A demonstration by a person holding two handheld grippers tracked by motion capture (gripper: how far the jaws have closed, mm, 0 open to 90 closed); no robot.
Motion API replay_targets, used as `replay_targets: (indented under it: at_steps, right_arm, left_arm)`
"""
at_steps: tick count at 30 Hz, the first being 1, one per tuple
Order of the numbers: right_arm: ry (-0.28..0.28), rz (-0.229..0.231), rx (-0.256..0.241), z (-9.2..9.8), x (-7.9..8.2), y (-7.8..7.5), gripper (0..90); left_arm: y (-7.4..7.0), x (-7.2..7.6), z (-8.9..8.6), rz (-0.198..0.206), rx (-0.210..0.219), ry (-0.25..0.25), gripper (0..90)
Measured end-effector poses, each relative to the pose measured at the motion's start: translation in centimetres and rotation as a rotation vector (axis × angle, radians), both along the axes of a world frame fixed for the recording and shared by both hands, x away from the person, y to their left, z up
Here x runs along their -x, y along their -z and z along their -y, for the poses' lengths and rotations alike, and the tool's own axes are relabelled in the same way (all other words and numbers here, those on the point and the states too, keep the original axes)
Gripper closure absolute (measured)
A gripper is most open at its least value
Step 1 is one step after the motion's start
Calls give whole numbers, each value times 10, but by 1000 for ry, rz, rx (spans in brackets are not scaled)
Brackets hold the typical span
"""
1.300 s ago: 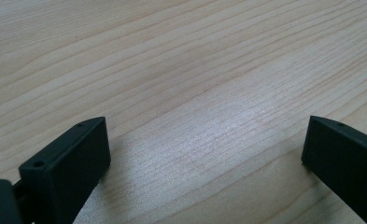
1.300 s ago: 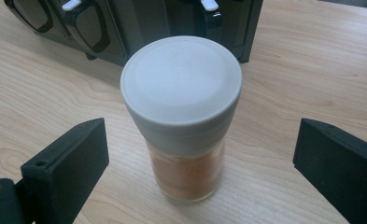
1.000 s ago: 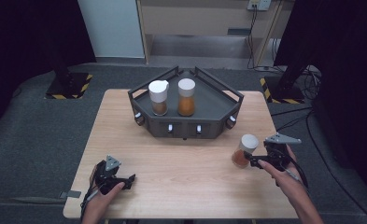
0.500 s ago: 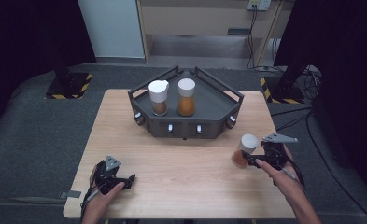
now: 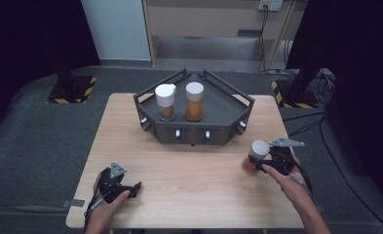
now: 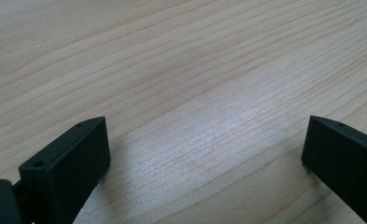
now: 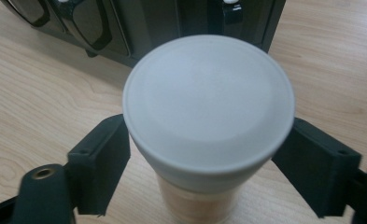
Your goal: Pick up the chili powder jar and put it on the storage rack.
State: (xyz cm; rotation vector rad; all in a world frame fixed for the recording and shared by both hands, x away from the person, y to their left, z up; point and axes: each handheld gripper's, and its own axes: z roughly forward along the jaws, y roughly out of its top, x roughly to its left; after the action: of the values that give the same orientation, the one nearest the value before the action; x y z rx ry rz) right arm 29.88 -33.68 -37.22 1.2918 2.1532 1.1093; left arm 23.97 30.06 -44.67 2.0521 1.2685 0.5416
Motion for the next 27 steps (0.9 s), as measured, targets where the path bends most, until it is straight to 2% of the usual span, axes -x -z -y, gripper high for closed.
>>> replay_targets:
  at_steps: [7, 16, 27]
  right_arm:
    - [0, 7, 21, -6, -3, -2, 333]
    - [-4, -3, 34, -7, -2, -8, 339]
    - [-33, 16, 36, -8, 6, -36, 340]
  left_arm:
    - [0, 0, 0, 0, -1, 0, 0]
    - [0, 0, 0, 0, 0, 0, 0]
    - [0, 0, 0, 0, 0, 0, 0]
